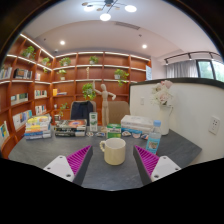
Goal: Pour water
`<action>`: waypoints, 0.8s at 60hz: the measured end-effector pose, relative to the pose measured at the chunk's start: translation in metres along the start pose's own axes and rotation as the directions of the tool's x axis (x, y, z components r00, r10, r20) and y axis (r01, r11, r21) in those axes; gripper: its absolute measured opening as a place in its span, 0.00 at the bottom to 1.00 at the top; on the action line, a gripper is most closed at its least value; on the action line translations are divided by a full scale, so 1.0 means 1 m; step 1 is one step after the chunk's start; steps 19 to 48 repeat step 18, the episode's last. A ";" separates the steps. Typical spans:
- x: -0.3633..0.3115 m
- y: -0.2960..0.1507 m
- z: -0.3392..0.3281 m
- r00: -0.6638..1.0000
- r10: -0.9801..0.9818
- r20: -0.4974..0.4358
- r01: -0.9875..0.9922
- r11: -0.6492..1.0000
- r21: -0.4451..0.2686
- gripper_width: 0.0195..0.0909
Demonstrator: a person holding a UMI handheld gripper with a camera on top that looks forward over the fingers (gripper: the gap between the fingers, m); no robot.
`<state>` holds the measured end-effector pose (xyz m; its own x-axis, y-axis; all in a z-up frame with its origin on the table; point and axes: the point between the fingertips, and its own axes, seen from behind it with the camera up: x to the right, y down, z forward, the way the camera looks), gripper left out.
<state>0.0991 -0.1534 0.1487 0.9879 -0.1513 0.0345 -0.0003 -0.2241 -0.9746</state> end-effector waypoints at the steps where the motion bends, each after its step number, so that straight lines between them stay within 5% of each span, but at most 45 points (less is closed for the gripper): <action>1: -0.003 0.000 -0.003 1.000 -0.005 0.003 0.005 1.000 -0.002 0.89; 48: -0.049 0.001 -0.018 0.997 -0.043 0.067 0.044 0.999 -0.008 0.88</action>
